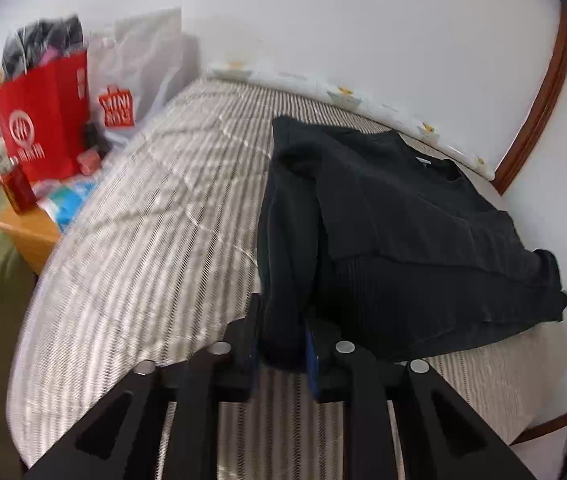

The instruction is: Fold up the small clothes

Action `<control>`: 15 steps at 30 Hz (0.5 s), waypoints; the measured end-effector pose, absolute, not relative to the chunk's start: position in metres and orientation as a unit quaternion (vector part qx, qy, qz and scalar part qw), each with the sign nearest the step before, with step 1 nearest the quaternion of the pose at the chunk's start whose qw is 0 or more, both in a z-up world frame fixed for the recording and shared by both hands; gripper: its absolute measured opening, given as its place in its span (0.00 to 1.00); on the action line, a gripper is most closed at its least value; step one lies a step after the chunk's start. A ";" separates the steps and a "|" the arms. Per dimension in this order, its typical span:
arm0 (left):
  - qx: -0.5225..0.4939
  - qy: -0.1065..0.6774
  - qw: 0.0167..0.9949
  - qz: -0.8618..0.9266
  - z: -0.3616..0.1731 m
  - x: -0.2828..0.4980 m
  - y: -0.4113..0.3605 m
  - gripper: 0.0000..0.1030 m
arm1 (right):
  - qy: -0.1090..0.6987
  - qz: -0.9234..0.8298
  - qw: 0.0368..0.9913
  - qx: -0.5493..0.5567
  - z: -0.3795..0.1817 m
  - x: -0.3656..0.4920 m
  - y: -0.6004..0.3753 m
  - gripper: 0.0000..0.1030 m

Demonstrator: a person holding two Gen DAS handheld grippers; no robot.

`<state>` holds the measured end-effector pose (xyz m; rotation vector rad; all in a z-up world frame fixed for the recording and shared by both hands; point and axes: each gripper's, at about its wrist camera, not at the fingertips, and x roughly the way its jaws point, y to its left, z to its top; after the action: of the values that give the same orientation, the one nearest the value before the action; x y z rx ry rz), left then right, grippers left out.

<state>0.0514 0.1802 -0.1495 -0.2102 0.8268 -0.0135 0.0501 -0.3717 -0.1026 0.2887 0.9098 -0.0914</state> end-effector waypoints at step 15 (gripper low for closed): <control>-0.100 0.388 0.913 -0.084 -0.132 0.051 0.157 0.49 | 0.429 0.000 0.897 0.110 -0.103 0.056 -0.324 0.41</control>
<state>0.0514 0.1570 -0.1322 -0.2058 0.7985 -0.1732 0.0560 -0.3236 -0.1025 0.2275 0.8890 0.0004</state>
